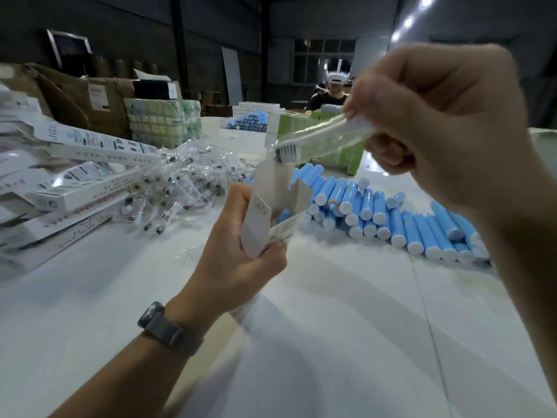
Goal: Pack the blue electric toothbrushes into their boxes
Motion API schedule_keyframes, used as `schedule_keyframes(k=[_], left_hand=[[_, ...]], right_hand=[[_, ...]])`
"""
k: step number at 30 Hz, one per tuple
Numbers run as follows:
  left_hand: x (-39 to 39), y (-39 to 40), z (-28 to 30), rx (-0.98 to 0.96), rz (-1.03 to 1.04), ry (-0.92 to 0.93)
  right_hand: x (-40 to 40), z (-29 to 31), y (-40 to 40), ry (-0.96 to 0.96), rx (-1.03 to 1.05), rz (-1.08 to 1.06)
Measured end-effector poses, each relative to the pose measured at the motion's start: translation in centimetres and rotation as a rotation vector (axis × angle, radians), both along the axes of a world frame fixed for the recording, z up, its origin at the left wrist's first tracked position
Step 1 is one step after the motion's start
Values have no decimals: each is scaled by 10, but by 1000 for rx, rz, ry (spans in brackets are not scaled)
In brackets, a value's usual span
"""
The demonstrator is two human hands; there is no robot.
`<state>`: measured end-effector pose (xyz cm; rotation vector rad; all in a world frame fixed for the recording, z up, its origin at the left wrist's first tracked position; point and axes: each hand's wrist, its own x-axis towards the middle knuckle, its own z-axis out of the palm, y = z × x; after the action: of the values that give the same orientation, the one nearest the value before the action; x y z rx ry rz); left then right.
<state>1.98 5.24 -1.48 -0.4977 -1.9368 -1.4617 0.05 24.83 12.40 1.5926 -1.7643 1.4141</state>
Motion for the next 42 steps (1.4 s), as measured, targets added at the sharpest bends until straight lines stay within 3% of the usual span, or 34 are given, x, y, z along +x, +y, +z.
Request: schedule_keyframes(k=[6, 11, 14, 21, 25, 27, 32, 36, 42], left_hand=[[-2, -1, 0, 17, -32, -36], [-3, 2, 2, -6, -73, -32], [-4, 2, 3, -25, -43, -1], [-1, 4, 5, -38, 79, 72], [0, 6, 6, 2, 177, 78], [1, 9, 6, 54, 136, 72], [-1, 21, 0, 160, -114, 14], [-2, 22, -3, 200, -302, 12], [3, 25, -2, 167, -379, 126]], right_hand=[[-2, 2, 6, -8, 21, 15], [-6, -20, -14, -73, 257, -124], [-5, -30, -27, -126, 249, -141], [-7, -41, -35, 131, 258, -307], [-13, -48, -34, 235, 367, -300], [-15, -50, -33, 239, 319, -286], [-15, -63, -27, -48, 24, -258], [-9, -87, -25, -179, -48, -300], [-8, -100, -25, -339, -125, -170]])
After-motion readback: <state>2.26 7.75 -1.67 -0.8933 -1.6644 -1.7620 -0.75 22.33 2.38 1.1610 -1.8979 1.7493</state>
